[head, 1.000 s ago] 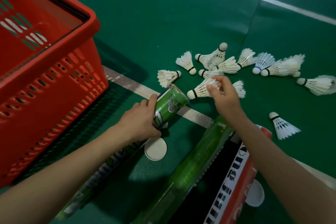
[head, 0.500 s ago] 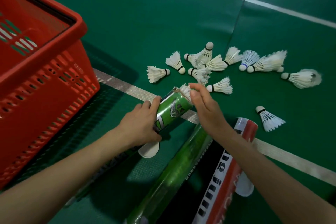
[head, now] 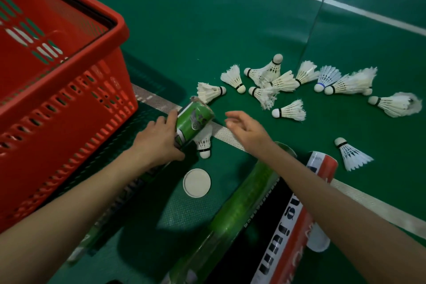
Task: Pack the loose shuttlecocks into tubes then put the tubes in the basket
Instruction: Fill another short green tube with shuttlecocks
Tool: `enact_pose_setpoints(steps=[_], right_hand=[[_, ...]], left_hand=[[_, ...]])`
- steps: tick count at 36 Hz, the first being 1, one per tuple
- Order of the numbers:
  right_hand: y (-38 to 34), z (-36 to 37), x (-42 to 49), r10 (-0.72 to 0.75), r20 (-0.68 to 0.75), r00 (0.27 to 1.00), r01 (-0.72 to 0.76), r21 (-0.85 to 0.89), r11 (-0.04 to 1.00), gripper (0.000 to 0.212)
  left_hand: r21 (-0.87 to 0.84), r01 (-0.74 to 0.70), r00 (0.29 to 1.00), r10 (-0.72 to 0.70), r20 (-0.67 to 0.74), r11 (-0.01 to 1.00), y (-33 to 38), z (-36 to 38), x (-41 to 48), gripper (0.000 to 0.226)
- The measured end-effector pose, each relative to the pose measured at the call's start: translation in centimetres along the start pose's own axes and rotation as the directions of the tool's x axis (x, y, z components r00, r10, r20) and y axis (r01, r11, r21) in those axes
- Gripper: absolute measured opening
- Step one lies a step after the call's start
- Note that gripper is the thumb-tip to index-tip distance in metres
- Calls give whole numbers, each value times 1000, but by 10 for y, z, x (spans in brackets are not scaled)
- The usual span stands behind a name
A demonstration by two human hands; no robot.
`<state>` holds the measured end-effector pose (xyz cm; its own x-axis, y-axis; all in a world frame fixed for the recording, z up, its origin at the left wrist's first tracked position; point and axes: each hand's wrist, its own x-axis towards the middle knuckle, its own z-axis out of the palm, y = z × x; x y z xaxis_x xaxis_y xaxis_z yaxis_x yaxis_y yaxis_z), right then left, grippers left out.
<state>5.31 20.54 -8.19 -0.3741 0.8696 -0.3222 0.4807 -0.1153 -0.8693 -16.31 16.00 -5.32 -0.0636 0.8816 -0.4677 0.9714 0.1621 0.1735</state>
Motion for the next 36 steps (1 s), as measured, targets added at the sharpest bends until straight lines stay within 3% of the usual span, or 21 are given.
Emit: enact_pose_setpoints(steps=[4,10,13,17,22,27,33,36], right_hand=[[3,15,16,-63,134,989,102,-306,947,57],[-4,38,32,-121,256,959,223,-418,881,74],[-2,43,36,-72,258,963,177,-411,894,57],[12,38,30,-36,230,972,159,-543,825,20],[30,15,18,27,2,1000,-22,-500,866,23],[35,-25,5,23,-274,961,-142,-420,896,19],[15,-56,-21,-79,-410,909,66,-45,997,23],[0,-58,-34,-125,-360,925,127,-18,992,16]], left_hand=[[-33,57,998,-57,9,998,-13,-1,3,113],[-76,86,996,-84,23,993,-24,1,4,113],[-73,105,994,-102,39,992,-28,1,3,114],[-48,97,994,-94,57,994,-27,5,1,118],[-24,46,997,-45,57,999,-13,8,1,117],[-13,-59,997,60,46,998,9,11,0,114],[12,-181,983,181,8,983,34,15,-5,112],[20,-213,977,213,-4,977,44,14,-8,110]])
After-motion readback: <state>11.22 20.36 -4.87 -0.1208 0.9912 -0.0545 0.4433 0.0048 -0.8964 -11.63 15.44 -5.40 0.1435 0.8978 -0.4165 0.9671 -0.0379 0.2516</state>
